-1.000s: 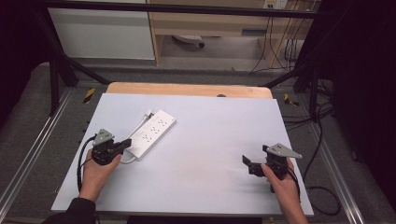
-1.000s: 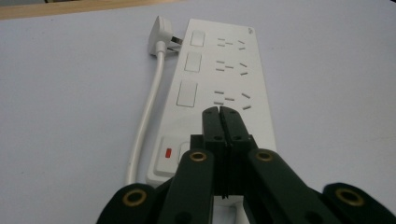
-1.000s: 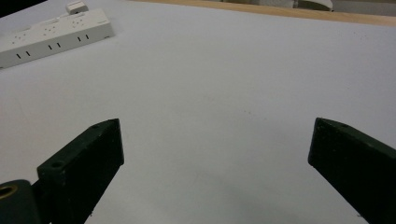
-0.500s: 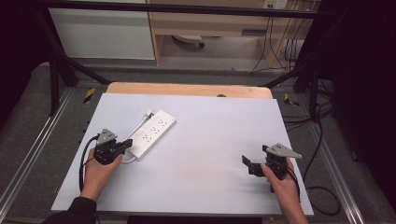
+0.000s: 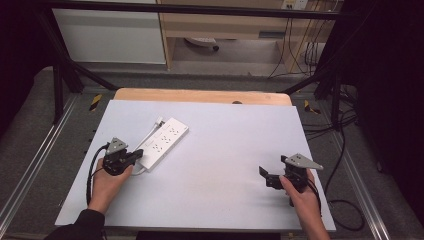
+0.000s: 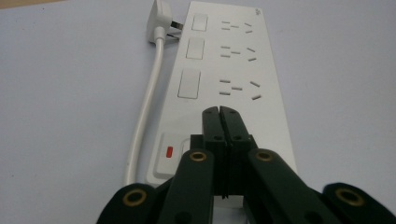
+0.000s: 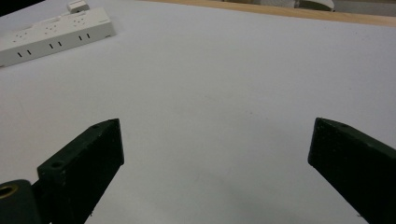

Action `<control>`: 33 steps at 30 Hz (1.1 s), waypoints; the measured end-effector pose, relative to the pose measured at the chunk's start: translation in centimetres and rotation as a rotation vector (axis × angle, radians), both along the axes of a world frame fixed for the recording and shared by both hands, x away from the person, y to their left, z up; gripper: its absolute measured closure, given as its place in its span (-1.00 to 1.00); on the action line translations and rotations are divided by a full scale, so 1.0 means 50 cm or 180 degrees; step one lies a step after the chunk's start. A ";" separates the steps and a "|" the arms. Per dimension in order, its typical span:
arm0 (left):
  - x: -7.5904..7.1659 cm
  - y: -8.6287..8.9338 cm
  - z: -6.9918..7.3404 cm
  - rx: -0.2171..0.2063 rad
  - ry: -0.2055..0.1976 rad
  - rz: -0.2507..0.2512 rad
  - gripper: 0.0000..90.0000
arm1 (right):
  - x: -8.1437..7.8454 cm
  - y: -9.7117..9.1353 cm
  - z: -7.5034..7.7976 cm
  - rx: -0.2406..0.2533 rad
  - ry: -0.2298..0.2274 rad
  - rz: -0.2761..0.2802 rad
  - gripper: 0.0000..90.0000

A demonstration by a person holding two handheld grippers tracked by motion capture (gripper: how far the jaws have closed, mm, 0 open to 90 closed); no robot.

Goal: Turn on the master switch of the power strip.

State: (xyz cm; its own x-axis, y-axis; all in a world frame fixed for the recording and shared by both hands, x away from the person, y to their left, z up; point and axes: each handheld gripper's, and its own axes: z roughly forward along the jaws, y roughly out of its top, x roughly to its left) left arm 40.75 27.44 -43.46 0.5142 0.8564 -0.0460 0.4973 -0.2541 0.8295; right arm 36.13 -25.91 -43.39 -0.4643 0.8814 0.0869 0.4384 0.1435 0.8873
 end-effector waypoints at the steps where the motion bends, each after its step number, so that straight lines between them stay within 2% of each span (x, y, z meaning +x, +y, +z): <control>1: 0.000 0.000 0.000 0.0008 -0.0001 -0.0002 1.00 | 0.000 0.000 0.000 -0.0002 -0.0001 0.0002 -0.91; 18: 0.004 0.001 -0.006 0.0057 0.0055 0.0009 1.00 | 0.000 0.001 0.000 -0.0007 0.0000 0.0009 -0.91; 22: 0.012 0.006 -0.005 0.0022 0.0024 0.0084 1.00 | 0.000 0.001 0.000 -0.0010 0.0000 0.0012 -0.91; 26: 0.015 0.006 -0.004 0.0042 -0.0022 0.0131 1.00 | -0.001 0.000 0.001 -0.0004 -0.0002 0.0013 -0.91; 33: 0.014 0.008 -0.004 0.0065 -0.0011 0.0136 1.00 | -0.001 0.001 0.001 -0.0006 -0.0003 0.0016 -0.91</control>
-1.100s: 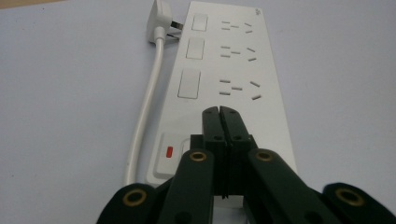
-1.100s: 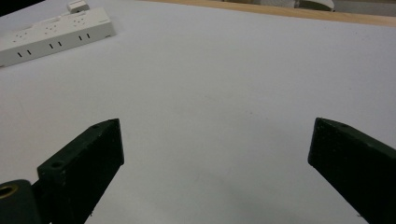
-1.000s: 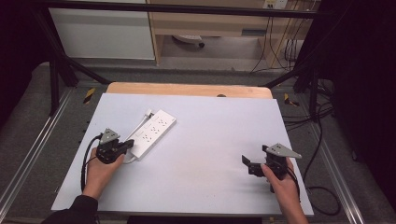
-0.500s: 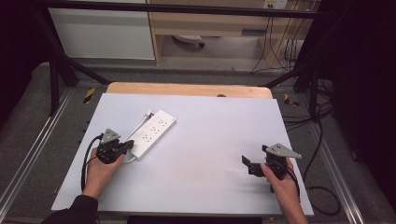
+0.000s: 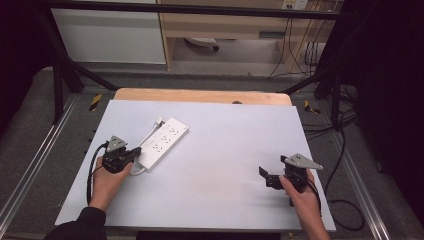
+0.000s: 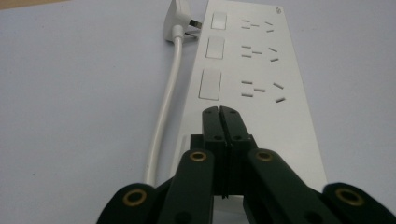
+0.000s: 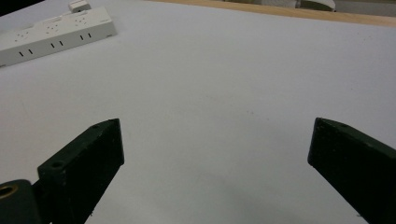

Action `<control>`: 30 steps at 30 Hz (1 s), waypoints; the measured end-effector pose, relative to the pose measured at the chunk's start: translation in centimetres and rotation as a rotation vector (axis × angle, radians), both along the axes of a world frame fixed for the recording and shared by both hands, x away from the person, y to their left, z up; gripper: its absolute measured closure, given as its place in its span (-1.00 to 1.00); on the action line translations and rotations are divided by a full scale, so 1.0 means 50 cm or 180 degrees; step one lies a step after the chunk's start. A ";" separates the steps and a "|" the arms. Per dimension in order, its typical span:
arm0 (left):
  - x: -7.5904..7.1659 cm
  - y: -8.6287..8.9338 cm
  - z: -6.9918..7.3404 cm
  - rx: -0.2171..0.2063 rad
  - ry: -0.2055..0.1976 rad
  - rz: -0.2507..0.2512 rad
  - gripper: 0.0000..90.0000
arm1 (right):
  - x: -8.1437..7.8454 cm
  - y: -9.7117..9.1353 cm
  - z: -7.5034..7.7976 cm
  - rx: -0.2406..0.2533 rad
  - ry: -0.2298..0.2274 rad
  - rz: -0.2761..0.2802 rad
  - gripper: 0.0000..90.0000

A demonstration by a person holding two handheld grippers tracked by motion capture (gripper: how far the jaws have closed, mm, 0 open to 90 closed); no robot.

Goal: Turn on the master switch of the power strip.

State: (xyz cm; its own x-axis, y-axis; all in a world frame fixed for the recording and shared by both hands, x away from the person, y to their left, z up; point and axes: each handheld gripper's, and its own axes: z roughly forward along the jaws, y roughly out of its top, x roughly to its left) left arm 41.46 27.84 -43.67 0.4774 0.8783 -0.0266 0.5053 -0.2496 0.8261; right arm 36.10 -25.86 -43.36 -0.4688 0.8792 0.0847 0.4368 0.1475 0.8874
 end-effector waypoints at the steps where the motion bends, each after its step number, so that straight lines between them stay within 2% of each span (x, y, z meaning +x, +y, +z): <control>1: 0.000 0.000 0.000 0.0011 0.0002 -0.0004 1.00 | 0.000 0.000 0.000 -0.0001 -0.0002 0.0001 -0.91; 30: -0.002 -0.001 -0.003 0.0050 0.0027 -0.0015 1.00 | 0.001 -0.001 -0.002 0.0011 0.0019 -0.0008 -0.91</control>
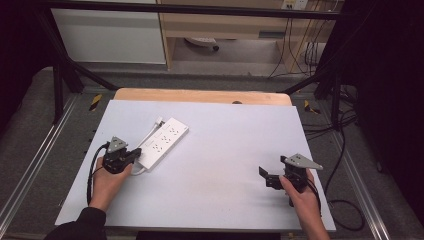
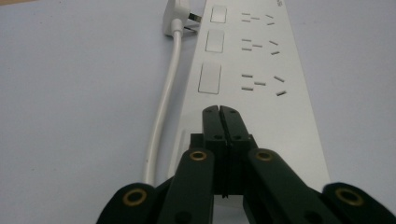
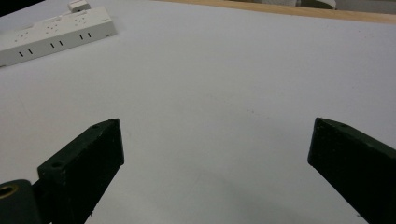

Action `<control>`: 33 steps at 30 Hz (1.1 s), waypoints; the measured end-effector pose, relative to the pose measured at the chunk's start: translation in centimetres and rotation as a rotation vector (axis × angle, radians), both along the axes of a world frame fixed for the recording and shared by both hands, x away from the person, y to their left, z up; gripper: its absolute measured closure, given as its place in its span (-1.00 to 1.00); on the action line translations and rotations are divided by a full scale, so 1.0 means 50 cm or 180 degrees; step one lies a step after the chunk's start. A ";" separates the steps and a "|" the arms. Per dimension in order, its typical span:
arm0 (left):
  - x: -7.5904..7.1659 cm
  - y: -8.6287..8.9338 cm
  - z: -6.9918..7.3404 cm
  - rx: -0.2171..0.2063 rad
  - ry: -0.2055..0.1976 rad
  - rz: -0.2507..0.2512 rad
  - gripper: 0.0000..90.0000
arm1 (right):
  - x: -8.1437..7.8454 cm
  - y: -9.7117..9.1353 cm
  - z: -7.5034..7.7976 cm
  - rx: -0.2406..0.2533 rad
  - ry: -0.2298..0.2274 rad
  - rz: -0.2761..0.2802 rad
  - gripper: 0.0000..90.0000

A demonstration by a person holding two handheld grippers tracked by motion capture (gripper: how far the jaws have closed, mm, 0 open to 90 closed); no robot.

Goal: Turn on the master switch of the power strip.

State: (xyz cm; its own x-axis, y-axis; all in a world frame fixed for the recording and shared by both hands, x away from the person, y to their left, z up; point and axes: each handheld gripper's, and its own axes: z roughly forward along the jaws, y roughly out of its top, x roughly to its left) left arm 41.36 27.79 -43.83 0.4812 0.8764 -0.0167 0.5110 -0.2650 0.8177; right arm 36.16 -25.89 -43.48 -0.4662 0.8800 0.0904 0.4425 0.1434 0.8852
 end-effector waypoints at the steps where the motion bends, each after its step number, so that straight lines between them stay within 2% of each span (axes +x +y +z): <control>1: 0.000 0.000 0.000 -0.0008 0.0005 -0.0007 1.00 | 0.000 0.000 0.000 0.0000 0.0000 0.0000 -0.91; 14: 0.000 -0.005 0.001 0.0064 0.0004 -0.0025 1.00 | 0.000 0.001 -0.001 0.0003 0.0013 0.0003 -0.91; 26: 0.002 -0.004 -0.001 0.0025 0.0041 -0.0012 1.00 | 0.000 0.002 -0.001 -0.0004 0.0014 0.0010 -0.91; 33: 0.004 0.001 -0.002 -0.0045 0.0076 -0.0007 1.00 | 0.000 0.001 -0.001 -0.0006 0.0010 0.0007 -0.91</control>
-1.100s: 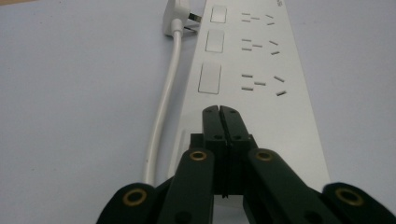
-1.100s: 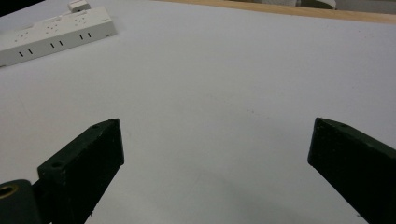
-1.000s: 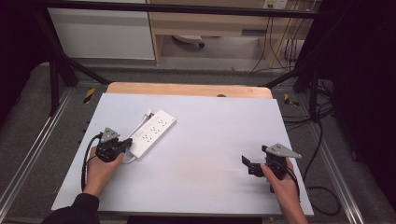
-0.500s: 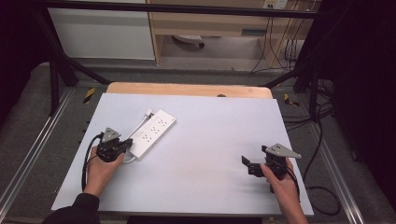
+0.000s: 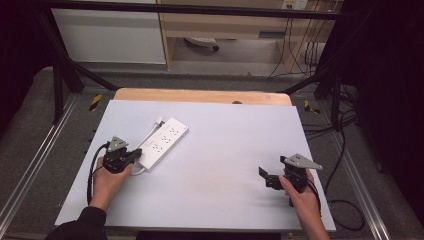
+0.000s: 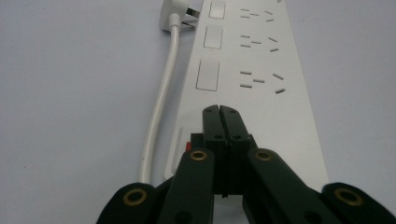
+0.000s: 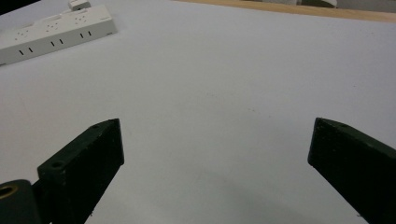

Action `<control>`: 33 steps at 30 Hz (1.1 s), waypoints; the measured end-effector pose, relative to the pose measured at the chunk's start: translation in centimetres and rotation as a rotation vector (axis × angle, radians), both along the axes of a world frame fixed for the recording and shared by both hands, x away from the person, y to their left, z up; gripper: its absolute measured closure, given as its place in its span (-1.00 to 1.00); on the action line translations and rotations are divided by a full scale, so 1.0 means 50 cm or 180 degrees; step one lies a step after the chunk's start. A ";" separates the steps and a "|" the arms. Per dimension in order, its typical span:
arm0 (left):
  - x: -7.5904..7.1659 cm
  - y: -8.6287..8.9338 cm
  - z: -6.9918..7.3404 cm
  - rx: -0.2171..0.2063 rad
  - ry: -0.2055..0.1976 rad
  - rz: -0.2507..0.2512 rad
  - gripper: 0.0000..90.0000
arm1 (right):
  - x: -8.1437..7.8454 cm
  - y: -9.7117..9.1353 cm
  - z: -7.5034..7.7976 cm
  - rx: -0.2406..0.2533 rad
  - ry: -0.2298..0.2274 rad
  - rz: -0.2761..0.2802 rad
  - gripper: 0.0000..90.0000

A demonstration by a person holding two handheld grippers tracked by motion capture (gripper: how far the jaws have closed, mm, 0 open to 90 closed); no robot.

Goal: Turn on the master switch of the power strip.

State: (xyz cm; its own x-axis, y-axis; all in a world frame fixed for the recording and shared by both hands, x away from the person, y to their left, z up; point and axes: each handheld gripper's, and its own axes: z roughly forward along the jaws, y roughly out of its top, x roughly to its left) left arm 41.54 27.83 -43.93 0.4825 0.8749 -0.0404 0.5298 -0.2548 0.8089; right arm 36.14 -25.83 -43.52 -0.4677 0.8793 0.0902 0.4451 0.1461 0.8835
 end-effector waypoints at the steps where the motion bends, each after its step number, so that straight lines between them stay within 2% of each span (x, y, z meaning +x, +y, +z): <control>1: 0.000 0.001 -0.001 -0.0021 0.0004 0.0000 1.00 | 0.000 0.000 0.000 0.0000 0.0000 0.0000 -0.91; 7: 0.002 0.004 -0.001 -0.0079 0.0028 0.0009 1.00 | 0.000 -0.001 0.001 0.0002 -0.0001 0.0003 -0.91; 9: 0.003 0.008 -0.003 -0.0158 0.0058 0.0005 1.00 | 0.000 -0.001 0.001 0.0001 0.0000 0.0003 -0.91; 16: 0.003 0.009 -0.004 -0.0160 0.0049 0.0011 1.00 | 0.000 0.000 0.000 -0.0005 0.0005 0.0005 -0.91; 17: 0.003 0.010 -0.003 -0.0126 0.0033 0.0029 1.00 | 0.000 0.000 0.000 -0.0005 0.0006 0.0002 -0.91; 20: 0.003 0.015 -0.005 -0.0221 0.0054 0.0048 1.00 | -0.001 -0.001 0.000 0.0001 0.0003 -0.0003 -0.91; 22: 0.001 0.009 -0.003 -0.0090 0.0012 0.0032 1.00 | 0.000 -0.001 -0.001 0.0000 0.0008 0.0001 -0.91; 23: 0.001 0.008 -0.003 -0.0079 0.0015 0.0039 1.00 | 0.001 0.001 -0.002 -0.0005 0.0021 0.0002 -0.91; 30: 0.004 0.015 -0.005 -0.0207 0.0073 0.0018 1.00 | 0.000 0.000 -0.001 0.0002 0.0021 -0.0002 -0.91; 33: 0.003 0.014 -0.005 -0.0184 0.0068 0.0014 1.00 | 0.000 0.000 -0.001 -0.0002 0.0020 0.0002 -0.91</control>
State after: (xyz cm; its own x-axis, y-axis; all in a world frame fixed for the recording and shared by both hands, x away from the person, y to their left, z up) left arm 41.67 28.53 -44.18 0.4771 0.8730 -0.1012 0.5481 -0.2055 0.8108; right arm 36.13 -25.81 -43.58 -0.4676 0.8791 0.0927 0.4507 0.1469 0.8805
